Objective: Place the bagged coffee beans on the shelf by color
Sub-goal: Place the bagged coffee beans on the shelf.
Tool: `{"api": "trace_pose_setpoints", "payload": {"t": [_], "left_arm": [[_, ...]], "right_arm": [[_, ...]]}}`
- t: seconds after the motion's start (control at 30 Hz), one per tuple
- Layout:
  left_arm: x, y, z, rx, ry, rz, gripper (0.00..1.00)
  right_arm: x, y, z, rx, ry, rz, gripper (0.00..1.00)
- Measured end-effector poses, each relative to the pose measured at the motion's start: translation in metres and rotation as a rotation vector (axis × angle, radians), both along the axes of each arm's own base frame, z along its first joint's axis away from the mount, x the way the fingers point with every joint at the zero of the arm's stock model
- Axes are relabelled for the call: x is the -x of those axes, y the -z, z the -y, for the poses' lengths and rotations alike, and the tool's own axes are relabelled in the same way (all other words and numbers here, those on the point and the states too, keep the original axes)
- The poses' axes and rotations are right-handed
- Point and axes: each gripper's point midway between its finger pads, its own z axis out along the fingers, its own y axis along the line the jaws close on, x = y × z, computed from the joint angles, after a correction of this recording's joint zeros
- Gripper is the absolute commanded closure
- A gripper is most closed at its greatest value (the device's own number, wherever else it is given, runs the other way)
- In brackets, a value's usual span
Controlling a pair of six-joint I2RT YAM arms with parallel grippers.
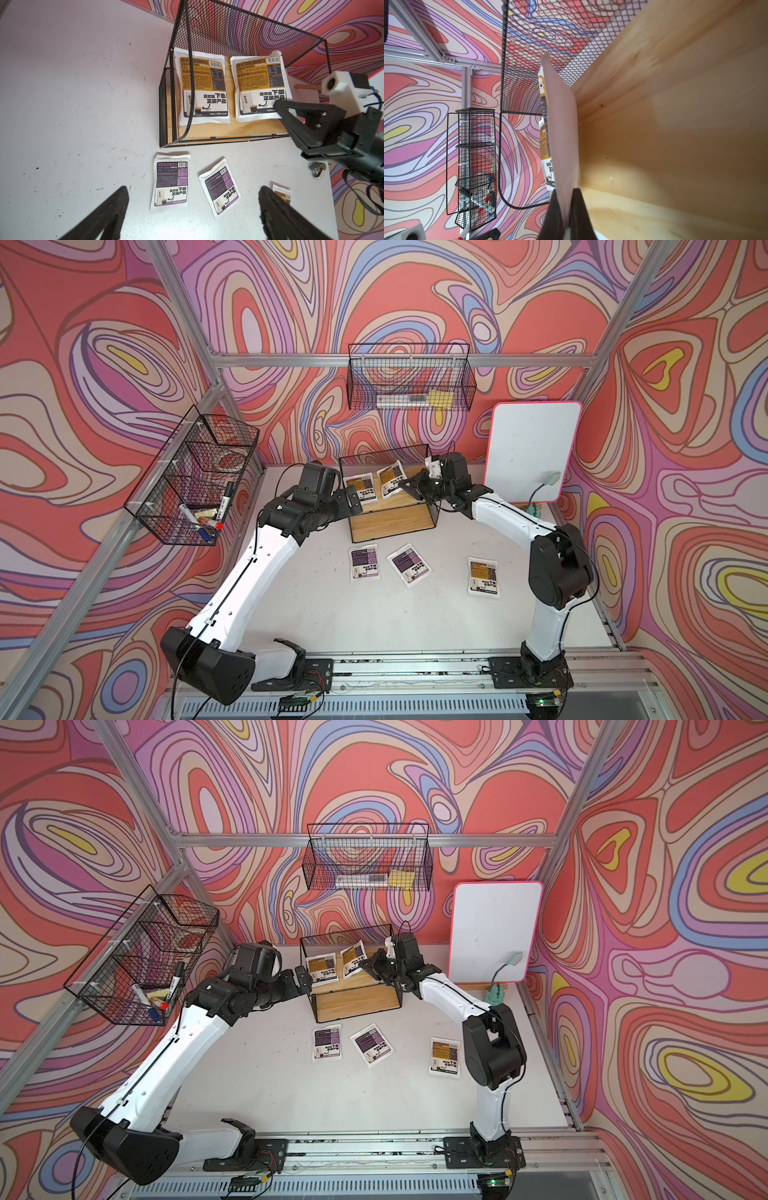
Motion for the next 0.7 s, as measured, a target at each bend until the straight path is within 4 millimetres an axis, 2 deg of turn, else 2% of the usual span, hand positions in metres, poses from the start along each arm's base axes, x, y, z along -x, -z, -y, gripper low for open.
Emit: {"api": "trace_pose_setpoints", "payload": {"t": [0.07,0.13,0.27,0.37,0.53,0.7], "left_arm": [[0.000,0.001,0.000,0.000,0.000,-0.002,0.01],[0.000,0.003,0.000,-0.001,0.000,-0.003,0.01],[0.000,0.004,0.001,0.001,0.002,-0.008,0.01],[0.001,0.005,0.001,0.002,0.004,-0.010,0.01],[0.001,0.006,0.001,0.006,0.002,-0.011,0.01],[0.002,0.007,0.002,0.010,0.003,-0.015,0.01]], "right_arm": [[-0.001,0.000,-0.001,-0.001,0.000,-0.002,0.95],[-0.001,-0.001,-0.001,-0.003,0.002,-0.004,0.88],[0.000,0.001,-0.003,0.008,0.002,-0.013,0.61],[0.002,0.006,-0.002,0.040,0.003,-0.020,0.47],[0.008,0.011,0.001,0.108,0.012,-0.025,0.34],[0.012,0.009,0.017,0.205,0.067,-0.036,0.30]]}}
